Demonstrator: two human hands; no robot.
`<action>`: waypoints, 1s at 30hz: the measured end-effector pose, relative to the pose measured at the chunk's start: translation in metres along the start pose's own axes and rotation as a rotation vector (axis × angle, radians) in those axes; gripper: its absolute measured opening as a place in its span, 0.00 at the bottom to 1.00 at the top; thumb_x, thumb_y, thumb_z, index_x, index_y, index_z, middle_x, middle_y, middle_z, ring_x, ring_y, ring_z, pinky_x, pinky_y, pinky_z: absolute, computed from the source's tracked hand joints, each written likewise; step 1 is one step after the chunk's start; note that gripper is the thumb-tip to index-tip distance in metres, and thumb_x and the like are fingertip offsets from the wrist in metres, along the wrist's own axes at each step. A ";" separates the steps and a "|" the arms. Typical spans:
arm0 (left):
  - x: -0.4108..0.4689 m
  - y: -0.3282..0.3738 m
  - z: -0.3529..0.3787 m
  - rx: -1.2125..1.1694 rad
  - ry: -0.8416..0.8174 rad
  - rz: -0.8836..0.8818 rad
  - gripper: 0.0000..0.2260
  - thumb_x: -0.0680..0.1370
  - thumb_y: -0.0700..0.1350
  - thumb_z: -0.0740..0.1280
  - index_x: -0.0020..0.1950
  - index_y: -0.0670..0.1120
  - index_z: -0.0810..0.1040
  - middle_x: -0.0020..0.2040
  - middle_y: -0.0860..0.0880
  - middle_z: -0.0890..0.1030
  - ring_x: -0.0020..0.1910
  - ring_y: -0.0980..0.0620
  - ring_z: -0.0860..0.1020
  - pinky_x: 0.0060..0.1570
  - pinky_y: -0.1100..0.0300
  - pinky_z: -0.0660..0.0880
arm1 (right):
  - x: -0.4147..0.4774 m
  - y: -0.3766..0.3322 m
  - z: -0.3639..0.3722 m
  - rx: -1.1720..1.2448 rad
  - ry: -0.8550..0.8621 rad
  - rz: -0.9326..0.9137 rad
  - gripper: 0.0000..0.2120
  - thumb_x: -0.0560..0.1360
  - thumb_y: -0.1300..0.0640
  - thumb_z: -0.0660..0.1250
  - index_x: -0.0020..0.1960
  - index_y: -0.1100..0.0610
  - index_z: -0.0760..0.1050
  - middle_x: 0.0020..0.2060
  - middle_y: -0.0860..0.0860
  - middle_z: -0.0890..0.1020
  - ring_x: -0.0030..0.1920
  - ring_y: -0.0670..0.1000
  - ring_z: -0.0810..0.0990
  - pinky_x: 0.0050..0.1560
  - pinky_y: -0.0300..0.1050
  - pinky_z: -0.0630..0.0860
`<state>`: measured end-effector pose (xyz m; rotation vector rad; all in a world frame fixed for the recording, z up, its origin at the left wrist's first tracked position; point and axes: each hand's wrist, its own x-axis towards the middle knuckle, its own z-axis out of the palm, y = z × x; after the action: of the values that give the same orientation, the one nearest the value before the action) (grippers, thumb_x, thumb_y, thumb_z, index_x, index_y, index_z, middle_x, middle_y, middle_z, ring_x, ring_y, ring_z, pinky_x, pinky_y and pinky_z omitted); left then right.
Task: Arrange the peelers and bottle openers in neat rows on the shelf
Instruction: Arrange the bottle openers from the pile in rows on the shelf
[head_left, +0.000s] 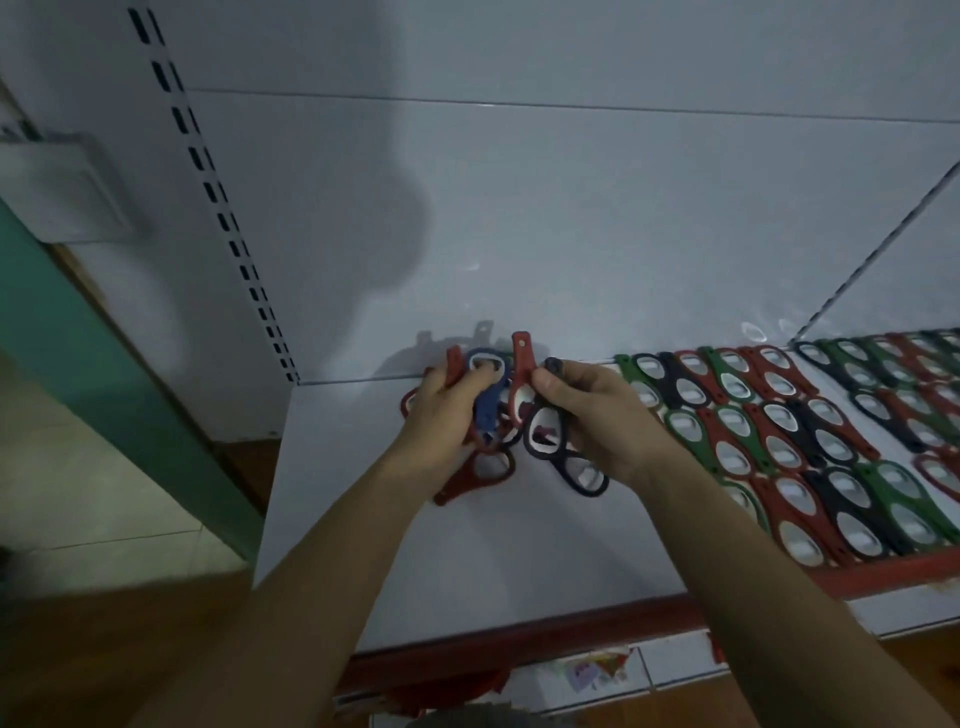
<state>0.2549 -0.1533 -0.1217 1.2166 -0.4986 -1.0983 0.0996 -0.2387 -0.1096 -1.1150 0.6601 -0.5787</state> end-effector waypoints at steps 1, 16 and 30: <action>-0.001 0.000 0.004 -0.158 -0.017 -0.074 0.09 0.82 0.43 0.66 0.53 0.42 0.86 0.51 0.40 0.87 0.48 0.45 0.86 0.43 0.54 0.82 | 0.004 0.003 0.007 0.017 -0.013 -0.018 0.08 0.73 0.56 0.73 0.48 0.59 0.85 0.48 0.61 0.86 0.47 0.57 0.86 0.46 0.48 0.82; 0.003 0.014 -0.022 -0.361 0.041 -0.237 0.05 0.84 0.41 0.62 0.56 0.47 0.77 0.38 0.48 0.81 0.29 0.53 0.76 0.29 0.60 0.73 | 0.040 0.017 0.026 -0.965 0.292 -0.407 0.18 0.78 0.37 0.61 0.58 0.47 0.78 0.50 0.46 0.80 0.53 0.47 0.79 0.51 0.43 0.75; 0.009 0.013 -0.068 1.240 0.157 0.209 0.25 0.67 0.58 0.80 0.53 0.53 0.69 0.48 0.51 0.75 0.43 0.51 0.76 0.37 0.56 0.70 | 0.050 0.000 0.044 -1.814 -0.105 -0.277 0.13 0.76 0.52 0.68 0.56 0.59 0.73 0.54 0.57 0.79 0.51 0.60 0.80 0.46 0.49 0.76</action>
<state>0.3194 -0.1283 -0.1338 2.2143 -1.2397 -0.4279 0.1652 -0.2476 -0.1059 -2.9222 0.9086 0.0276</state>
